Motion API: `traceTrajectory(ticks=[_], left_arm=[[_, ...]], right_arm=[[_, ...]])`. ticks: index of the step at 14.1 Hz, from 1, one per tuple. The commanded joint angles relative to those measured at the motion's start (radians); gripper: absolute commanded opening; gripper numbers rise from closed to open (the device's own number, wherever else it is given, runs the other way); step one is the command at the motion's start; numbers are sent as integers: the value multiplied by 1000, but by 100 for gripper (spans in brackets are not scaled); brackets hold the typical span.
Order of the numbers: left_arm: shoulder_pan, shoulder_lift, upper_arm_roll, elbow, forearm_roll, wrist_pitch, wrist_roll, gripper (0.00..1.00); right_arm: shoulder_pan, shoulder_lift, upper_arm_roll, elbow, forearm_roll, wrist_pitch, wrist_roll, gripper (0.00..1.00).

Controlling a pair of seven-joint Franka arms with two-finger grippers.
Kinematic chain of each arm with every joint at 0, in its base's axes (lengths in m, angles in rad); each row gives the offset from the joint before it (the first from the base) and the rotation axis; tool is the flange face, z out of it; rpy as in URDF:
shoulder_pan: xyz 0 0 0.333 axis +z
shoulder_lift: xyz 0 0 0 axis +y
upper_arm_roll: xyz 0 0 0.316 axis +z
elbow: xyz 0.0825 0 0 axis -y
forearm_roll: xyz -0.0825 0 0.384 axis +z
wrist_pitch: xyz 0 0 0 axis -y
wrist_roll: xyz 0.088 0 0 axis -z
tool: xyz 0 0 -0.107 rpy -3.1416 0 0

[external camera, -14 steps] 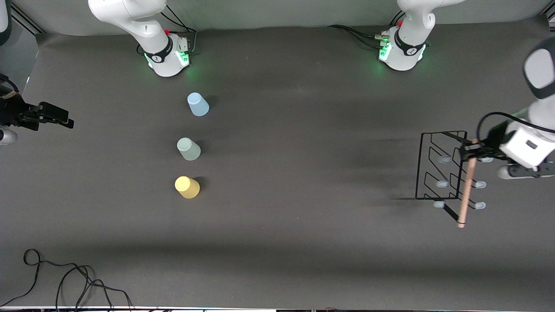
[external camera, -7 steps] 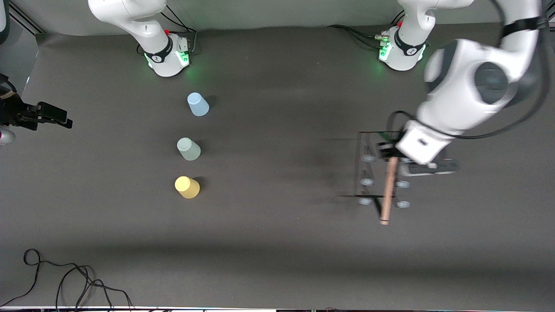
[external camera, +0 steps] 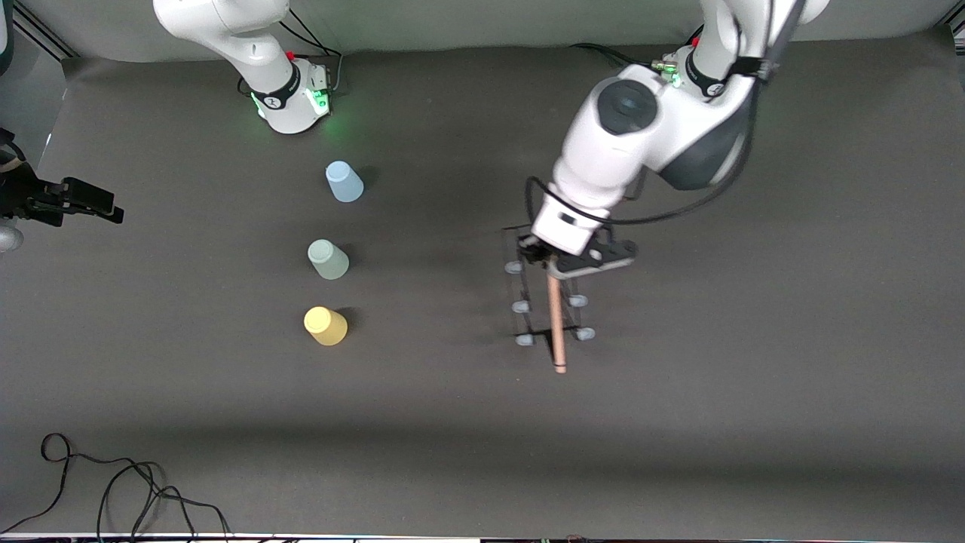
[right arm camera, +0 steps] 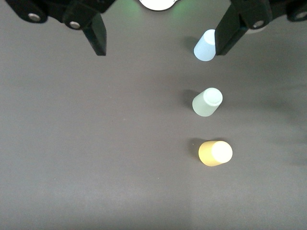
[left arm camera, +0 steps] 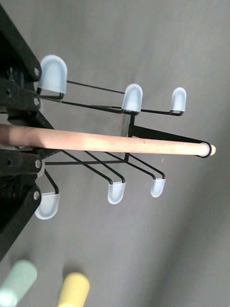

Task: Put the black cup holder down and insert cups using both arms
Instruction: 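Carry the holder beside the cups and lower it with the left gripper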

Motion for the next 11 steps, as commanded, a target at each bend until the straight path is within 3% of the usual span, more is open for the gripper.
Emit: traceTrajectory(ticks=[1, 6, 11], left_arm=[[-112, 97, 18, 158, 71, -12, -160, 0], [-249, 250, 18, 312, 210, 12, -360, 0], [-310, 279, 21, 320, 309, 64, -418, 0]], right_arm=[[-9, -2, 4, 14, -3, -23, -3, 100], [-9, -4, 4, 13, -3, -23, -3, 100], [-9, -4, 4, 13, -3, -23, -3, 100]])
